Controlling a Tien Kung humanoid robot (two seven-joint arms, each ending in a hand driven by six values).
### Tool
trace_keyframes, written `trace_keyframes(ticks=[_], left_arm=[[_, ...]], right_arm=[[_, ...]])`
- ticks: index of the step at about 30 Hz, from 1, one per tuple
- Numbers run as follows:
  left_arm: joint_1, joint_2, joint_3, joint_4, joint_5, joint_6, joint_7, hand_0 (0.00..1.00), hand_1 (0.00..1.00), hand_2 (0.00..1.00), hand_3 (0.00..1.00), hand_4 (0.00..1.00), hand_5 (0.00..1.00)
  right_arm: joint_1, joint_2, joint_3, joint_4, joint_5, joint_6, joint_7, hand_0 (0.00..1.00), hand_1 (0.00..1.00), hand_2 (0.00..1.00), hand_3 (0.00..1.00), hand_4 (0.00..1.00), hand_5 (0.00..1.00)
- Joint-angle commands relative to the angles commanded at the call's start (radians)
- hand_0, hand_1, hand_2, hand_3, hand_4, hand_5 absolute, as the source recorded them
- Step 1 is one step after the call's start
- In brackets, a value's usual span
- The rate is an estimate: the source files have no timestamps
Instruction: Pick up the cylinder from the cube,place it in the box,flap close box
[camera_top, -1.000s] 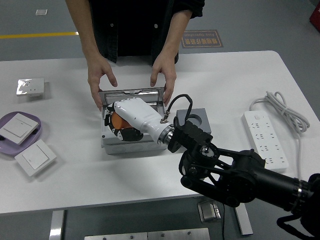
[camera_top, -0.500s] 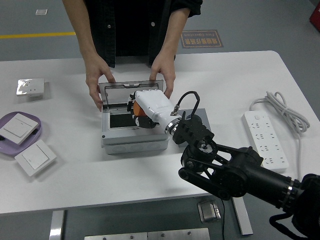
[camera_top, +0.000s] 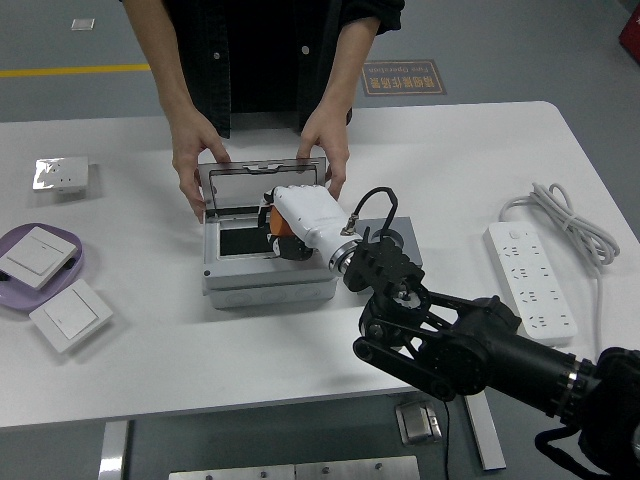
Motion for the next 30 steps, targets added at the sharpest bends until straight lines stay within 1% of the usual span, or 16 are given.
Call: trace_keyframes(ticks=[5,6,11,12,14,17,18,23,27,29,30], left_arm=[[-0.001,-0.001,-0.002,0.001,-0.002,-0.001,0.0,0.614,0.629,0.609,0.638,0.722,0.274],[-0.001,-0.001,-0.003,0.002,-0.001,-0.001,0.0,0.614,0.629,0.61,0.638,0.722,0.272],[-0.001,0.0,-0.002,0.002,-0.002,-0.001,-0.001,0.614,0.629,0.61,0.638,0.722,0.272],[-0.001,0.0,-0.002,0.001,-0.002,-0.001,-0.001,0.614,0.629,0.612,0.641,0.72,0.282],[-0.001,0.0,-0.001,0.001,-0.002,-0.001,-0.001,0.614,0.629,0.612,0.641,0.72,0.282],[0.0,0.0,0.001,0.001,-0.004,-0.001,-0.002,0.614,0.629,0.612,0.641,0.72,0.282],[0.0,0.0,0.002,0.001,-0.005,-0.001,-0.003,0.613,0.629,0.613,0.641,0.721,0.283],[0.001,-0.005,0.009,0.001,-0.014,-0.001,-0.006,0.613,0.629,0.613,0.641,0.721,0.283],[0.0,-0.005,0.01,0.002,-0.015,-0.001,-0.006,0.613,0.629,0.613,0.641,0.722,0.286],[-0.001,-0.004,0.009,0.002,-0.014,-0.001,-0.006,0.613,0.629,0.613,0.641,0.722,0.286],[-0.002,-0.003,0.009,0.002,-0.013,-0.001,-0.005,0.614,0.629,0.613,0.642,0.724,0.284]], right_arm=[[-0.001,0.0,-0.004,0.001,-0.01,-0.006,0.009,0.797,0.684,0.67,0.687,0.67,0.221],[-0.002,-0.001,-0.006,0.001,-0.01,-0.007,0.01,0.832,0.695,0.677,0.742,0.813,0.247],[-0.003,-0.001,-0.011,0.0,-0.01,-0.009,0.013,0.832,0.695,0.677,0.742,0.813,0.247],[-0.003,-0.002,-0.012,0.0,-0.008,-0.01,0.015,0.853,0.702,0.67,0.757,0.919,0.256],[-0.004,-0.005,-0.011,0.005,0.009,-0.014,0.02,0.853,0.702,0.67,0.757,0.919,0.256],[-0.007,-0.018,-0.009,0.026,0.065,-0.027,0.041,0.853,0.702,0.67,0.757,0.919,0.256],[-0.01,-0.025,-0.009,0.038,0.094,-0.033,0.052,0.854,0.704,0.673,0.753,0.923,0.251],[-0.011,-0.089,-0.012,0.144,0.271,-0.073,0.113,0.854,0.704,0.673,0.753,0.923,0.251],[0.028,-0.147,-0.011,0.234,0.409,-0.087,0.133,0.853,0.704,0.672,0.747,0.935,0.262],[0.05,-0.165,-0.008,0.266,0.464,-0.09,0.14,0.853,0.704,0.672,0.747,0.935,0.262],[0.067,-0.174,-0.006,0.274,0.495,-0.09,0.142,0.827,0.703,0.669,0.735,0.933,0.273]])
